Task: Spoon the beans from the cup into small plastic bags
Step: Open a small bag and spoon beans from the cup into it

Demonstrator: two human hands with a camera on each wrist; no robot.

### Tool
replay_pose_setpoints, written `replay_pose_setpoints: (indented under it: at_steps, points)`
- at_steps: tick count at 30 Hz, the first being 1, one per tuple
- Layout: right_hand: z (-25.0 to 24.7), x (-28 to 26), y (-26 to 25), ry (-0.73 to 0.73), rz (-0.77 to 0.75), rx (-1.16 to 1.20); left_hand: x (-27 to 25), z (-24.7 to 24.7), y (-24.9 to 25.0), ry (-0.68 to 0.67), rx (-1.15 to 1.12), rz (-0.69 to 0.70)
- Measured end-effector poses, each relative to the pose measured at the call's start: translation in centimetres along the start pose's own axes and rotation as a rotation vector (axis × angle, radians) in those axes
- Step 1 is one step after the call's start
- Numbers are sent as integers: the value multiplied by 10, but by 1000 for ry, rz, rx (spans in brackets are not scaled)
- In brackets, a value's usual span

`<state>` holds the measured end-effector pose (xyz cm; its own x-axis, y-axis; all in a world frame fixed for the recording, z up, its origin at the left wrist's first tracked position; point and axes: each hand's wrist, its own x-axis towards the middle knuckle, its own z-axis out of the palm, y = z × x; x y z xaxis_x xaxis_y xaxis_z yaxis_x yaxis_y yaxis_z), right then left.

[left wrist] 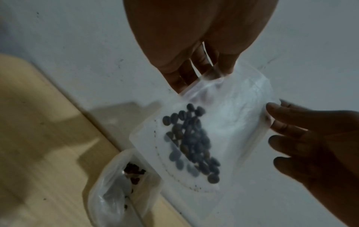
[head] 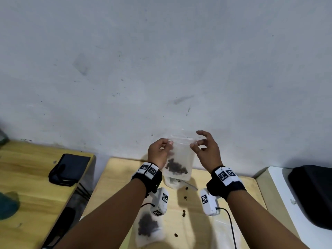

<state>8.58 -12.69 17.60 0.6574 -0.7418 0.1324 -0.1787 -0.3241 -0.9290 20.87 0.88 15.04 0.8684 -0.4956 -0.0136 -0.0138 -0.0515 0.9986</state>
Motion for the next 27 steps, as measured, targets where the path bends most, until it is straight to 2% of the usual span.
replay_pose_setpoints:
  at_steps: [4, 7, 11, 20, 27]
  points:
    - [2, -2, -7, -66, 164, 158, -3, 4, 12, -19, -99, -74]
    - [2, -5, -11, -93, 200, 219, -8, 4, 19, -85, -173, -155]
    - [6, -10, -17, -125, 260, 311, -13, 5, 23, -136, -143, -152]
    - [15, -13, -16, -60, 360, 428, -16, 10, 30, -131, -155, -196]
    - [16, -17, -16, -14, 390, 417, -20, 14, 27, -119, -124, -192]
